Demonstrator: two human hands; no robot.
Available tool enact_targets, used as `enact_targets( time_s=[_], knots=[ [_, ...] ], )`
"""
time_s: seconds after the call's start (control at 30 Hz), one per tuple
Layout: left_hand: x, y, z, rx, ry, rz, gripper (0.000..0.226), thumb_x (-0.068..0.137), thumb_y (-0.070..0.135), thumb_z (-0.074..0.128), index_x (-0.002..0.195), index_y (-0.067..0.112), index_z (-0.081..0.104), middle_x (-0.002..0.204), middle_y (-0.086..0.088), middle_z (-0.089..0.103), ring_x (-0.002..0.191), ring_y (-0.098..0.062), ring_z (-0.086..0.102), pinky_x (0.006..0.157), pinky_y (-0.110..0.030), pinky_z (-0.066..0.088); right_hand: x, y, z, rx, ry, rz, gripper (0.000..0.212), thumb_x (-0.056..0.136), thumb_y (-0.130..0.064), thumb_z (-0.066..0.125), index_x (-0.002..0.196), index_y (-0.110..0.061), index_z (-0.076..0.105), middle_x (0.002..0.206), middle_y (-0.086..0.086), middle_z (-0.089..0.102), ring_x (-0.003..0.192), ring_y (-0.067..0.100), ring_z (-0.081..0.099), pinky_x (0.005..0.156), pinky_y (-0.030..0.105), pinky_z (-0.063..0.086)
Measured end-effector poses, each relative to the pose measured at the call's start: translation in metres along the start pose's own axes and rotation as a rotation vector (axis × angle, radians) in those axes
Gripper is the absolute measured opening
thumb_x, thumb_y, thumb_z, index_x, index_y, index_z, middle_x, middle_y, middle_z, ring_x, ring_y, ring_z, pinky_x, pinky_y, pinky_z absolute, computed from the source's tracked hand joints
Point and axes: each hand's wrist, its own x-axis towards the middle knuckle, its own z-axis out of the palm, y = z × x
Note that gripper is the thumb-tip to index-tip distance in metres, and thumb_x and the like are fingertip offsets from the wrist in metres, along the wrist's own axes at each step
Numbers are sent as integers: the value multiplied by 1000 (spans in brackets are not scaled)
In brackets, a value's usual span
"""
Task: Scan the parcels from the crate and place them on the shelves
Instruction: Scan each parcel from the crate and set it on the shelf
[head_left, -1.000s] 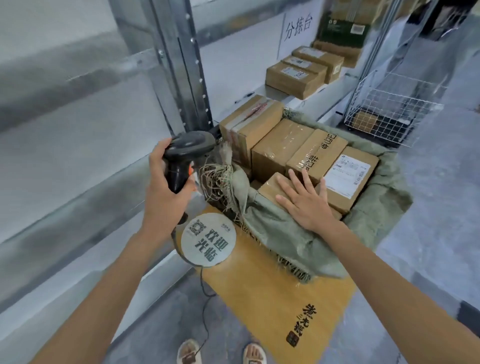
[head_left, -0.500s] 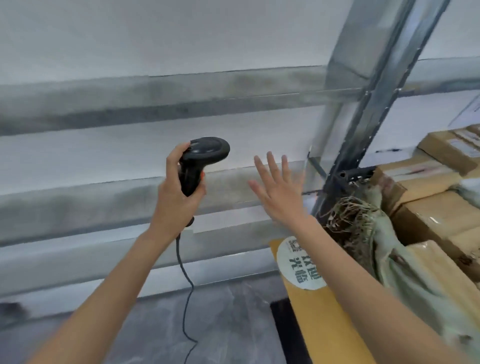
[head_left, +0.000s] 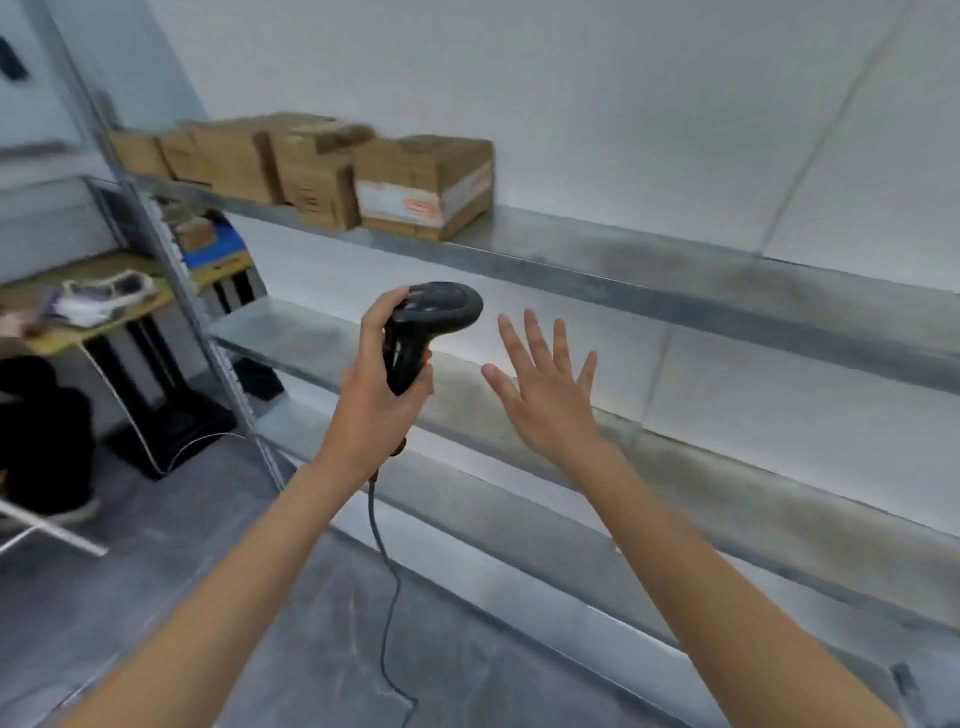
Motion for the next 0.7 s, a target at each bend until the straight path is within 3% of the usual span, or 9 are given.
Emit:
enact_targets(
  time_s=[0.13,0.33,0.47,0.7],
  knots=[
    [11,-29,-69,77,69,-12,85,96,-4,64,144,55,27,132,-6,61,104,-6,68,85,-18,55,45,-68,23,8,-13,-81,63,102,-63,14,156,-43,-12,166,-9,-19,151,27,-26,114,59,-18],
    [34,-58,-122,118,164,-41,84,94,-7,65,145,47,26,135,0,55,102,0,67,82,-7,50,97,-138,34,-26,-51,-142,66,101,-63,16,157,-41,-13,166,-7,-22,151,28,-27,115,61,-17],
    [53,-75,-134,115,204,-65,84,93,-8,64,148,42,26,131,3,57,98,-6,69,78,-12,55,131,-160,36,-54,-54,-183,68,101,-62,18,157,-40,-13,166,-5,-21,151,29,-26,116,62,-14],
    [107,-105,-136,145,222,-62,83,94,-7,64,149,41,25,132,-11,59,97,-9,69,83,-18,57,200,-172,26,-40,101,-263,68,104,-57,26,159,-35,-7,168,-3,-14,152,28,-22,116,61,-14]
  ],
)
